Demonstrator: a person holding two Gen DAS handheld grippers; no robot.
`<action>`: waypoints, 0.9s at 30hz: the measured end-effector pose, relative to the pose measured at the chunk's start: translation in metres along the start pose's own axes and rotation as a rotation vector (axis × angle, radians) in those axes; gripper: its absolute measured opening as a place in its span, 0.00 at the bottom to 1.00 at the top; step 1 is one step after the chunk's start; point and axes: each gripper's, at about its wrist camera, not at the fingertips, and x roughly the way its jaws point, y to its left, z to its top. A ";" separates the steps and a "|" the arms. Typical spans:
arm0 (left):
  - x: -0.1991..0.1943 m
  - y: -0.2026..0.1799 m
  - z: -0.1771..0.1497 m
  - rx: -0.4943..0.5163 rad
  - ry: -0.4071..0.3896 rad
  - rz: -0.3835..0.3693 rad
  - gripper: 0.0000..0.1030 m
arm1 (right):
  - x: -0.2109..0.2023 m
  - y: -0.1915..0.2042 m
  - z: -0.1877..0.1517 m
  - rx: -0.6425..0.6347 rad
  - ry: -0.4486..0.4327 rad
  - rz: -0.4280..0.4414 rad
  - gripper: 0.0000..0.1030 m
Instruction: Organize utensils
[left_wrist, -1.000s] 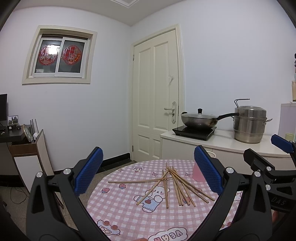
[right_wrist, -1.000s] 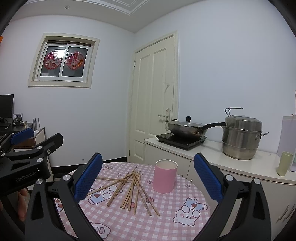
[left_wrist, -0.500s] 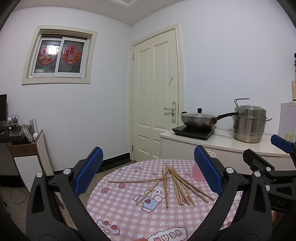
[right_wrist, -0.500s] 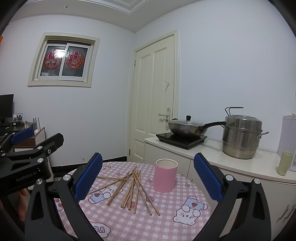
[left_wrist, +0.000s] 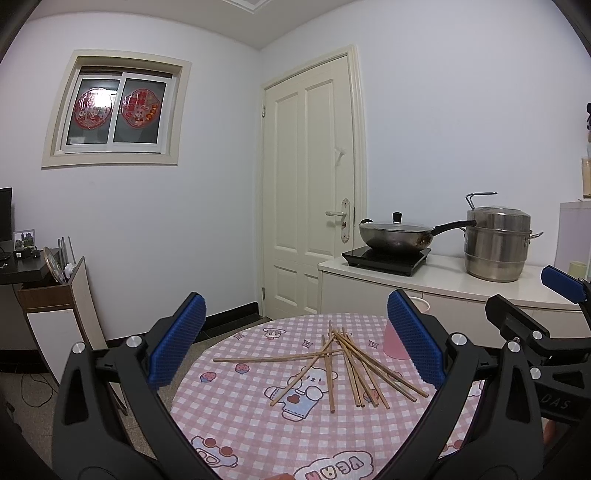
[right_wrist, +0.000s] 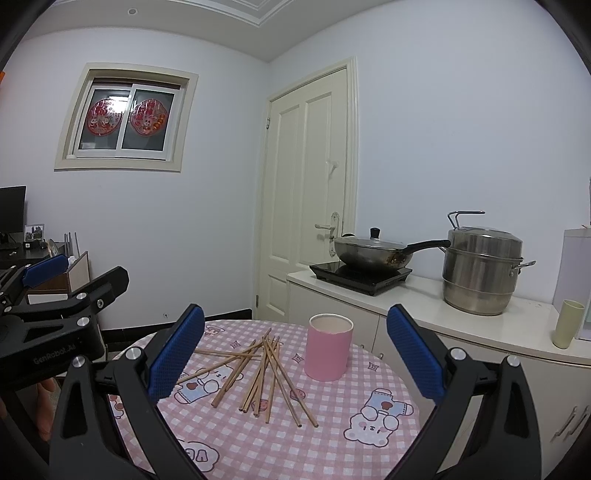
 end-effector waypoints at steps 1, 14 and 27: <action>0.000 0.000 0.000 -0.001 0.000 0.000 0.94 | 0.000 0.000 0.000 0.001 0.000 0.000 0.93; 0.001 0.000 0.000 0.001 0.001 0.000 0.94 | -0.001 -0.006 0.006 0.006 0.000 0.003 0.93; 0.002 -0.002 0.001 0.007 0.011 -0.002 0.94 | -0.001 -0.007 0.007 0.006 0.001 0.001 0.93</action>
